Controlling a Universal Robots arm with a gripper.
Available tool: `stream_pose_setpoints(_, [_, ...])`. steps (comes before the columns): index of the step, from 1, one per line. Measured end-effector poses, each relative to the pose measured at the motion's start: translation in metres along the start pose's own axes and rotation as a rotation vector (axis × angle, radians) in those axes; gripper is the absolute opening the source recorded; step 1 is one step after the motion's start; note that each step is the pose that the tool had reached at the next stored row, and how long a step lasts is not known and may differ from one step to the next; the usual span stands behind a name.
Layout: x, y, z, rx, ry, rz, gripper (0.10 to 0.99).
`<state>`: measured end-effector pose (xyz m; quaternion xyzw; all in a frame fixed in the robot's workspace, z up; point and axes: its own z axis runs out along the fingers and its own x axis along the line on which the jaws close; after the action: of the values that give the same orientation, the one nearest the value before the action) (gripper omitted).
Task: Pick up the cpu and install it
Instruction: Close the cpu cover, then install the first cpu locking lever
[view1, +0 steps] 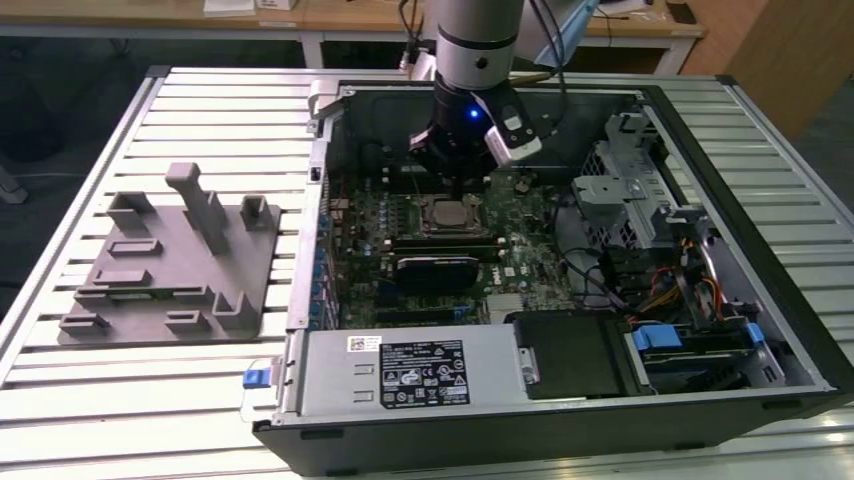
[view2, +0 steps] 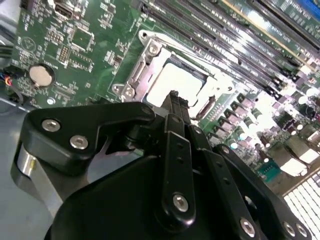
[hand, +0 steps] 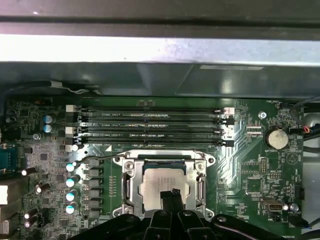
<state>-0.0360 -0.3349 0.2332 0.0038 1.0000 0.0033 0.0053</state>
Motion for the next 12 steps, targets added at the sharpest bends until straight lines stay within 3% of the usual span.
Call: stream_pose_setpoints(12, [-0.0001,0.0001,-0.0030,0.000,0.0000,0.000,0.106])
